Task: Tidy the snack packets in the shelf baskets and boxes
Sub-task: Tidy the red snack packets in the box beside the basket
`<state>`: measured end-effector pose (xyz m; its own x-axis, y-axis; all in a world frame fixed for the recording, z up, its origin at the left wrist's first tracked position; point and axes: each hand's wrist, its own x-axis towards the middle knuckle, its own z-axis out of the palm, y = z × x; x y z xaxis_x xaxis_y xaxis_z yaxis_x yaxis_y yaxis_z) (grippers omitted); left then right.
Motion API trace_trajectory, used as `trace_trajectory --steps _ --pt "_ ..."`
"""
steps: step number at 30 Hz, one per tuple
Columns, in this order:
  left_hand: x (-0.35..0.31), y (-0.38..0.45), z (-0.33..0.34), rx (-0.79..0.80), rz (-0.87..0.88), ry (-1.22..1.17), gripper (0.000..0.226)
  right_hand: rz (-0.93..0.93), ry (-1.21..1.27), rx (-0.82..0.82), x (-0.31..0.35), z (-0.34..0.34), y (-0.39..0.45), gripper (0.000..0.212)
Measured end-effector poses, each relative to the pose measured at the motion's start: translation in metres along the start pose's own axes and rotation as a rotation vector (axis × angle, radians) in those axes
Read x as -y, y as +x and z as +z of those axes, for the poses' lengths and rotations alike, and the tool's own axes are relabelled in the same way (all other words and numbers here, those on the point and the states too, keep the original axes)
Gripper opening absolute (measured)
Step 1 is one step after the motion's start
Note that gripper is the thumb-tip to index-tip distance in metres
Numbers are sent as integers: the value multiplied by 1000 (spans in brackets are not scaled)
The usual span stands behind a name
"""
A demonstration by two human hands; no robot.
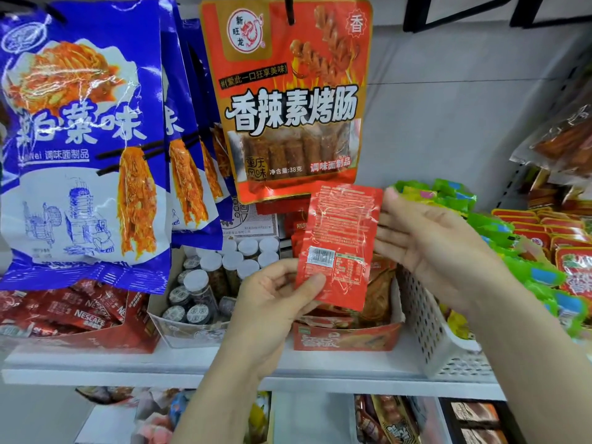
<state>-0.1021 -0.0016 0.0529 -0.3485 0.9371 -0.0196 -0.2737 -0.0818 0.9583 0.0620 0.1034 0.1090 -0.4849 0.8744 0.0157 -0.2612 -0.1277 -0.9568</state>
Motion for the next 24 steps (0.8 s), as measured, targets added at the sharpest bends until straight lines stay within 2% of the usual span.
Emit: trace_trajectory --steps 2,4,8,13,16,19,22,24 --pt "-1 -1 0 32 -18 -5 19 -75 -112 -56 -5 0 0 31" --pt "-3 -2 -3 69 -64 -46 21 -85 -114 -111 -7 -1 0 26" --pt "-6 -2 -6 106 -104 -82 22 -59 -132 -122 -7 -3 0 20" --pt "-9 -3 -8 156 -103 -77 23 -64 -81 -114 -6 -2 -1 25" --pt "-13 -3 -7 239 -109 -159 32 -57 -26 -51 -3 1 -2 34" --pt "-16 -4 -2 318 -288 -391 61 -56 26 86 -4 4 -4 29" --pt "-12 -4 3 426 -361 -454 57 -77 41 177 -8 9 -4 28" --pt "-9 -3 4 428 -385 -541 60 -113 -16 167 -11 12 -3 28"
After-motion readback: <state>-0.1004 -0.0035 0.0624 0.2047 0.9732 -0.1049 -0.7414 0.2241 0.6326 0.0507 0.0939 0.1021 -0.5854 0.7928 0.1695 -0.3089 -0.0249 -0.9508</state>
